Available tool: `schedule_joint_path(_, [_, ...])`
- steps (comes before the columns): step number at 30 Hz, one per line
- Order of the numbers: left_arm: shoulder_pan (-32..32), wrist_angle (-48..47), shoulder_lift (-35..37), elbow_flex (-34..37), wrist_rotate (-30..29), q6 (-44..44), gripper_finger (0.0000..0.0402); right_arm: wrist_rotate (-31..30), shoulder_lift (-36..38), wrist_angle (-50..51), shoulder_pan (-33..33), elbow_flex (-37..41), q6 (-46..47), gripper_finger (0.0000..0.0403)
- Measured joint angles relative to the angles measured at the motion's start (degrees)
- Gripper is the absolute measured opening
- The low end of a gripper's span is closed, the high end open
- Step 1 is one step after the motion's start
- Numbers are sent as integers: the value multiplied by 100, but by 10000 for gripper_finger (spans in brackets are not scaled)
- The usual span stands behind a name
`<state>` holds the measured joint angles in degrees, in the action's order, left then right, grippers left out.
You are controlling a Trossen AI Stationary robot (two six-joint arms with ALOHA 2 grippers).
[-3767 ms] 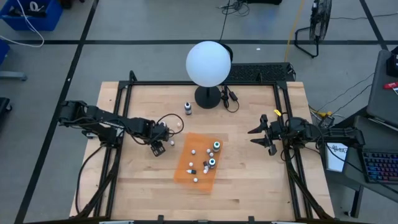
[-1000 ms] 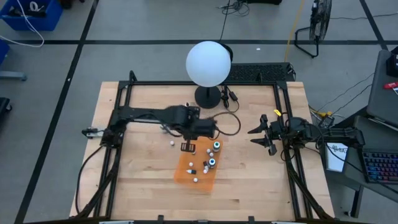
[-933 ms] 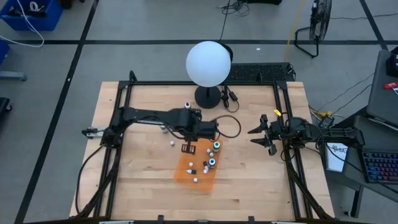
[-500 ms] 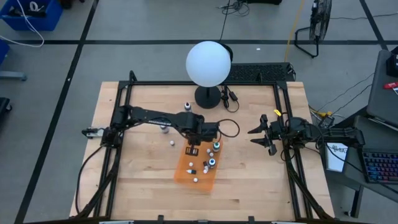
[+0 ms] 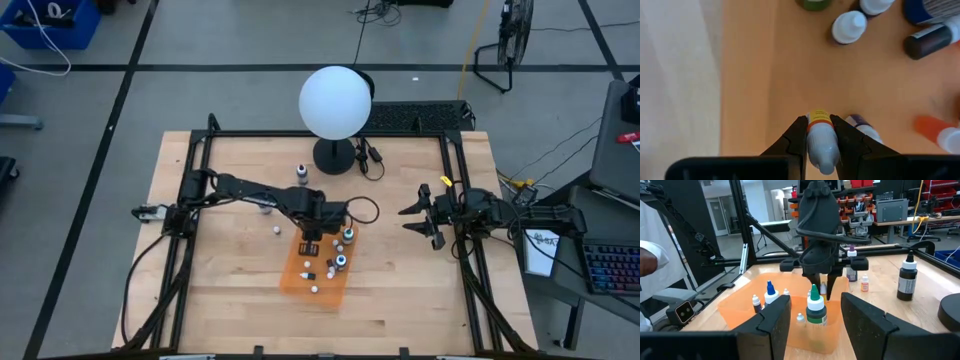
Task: Pick & Place food coloring
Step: Put the small orange food coloring bottle into the orange bin
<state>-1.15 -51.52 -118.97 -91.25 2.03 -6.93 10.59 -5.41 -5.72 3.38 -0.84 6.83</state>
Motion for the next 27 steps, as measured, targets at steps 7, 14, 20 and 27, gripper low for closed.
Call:
schedule_joint_path(7, [-54, 407, 10, 262, 268, 72, 64, 2, 0, 0, 2, -2, 0, 164])
schedule_joint_path(14, [-52, 537, 8, 452, 296, 163, 64, 0, 0, 0, 2, 0, 0, 163])
schedule_joint_path(20, [-41, 628, 8, 577, 257, 245, 64, 1, 0, 0, 2, -2, 0, 165])
schedule_joint_path(27, [-37, 799, 10, 744, 261, 275, 64, 0, 0, 0, 0, 0, 0, 165])
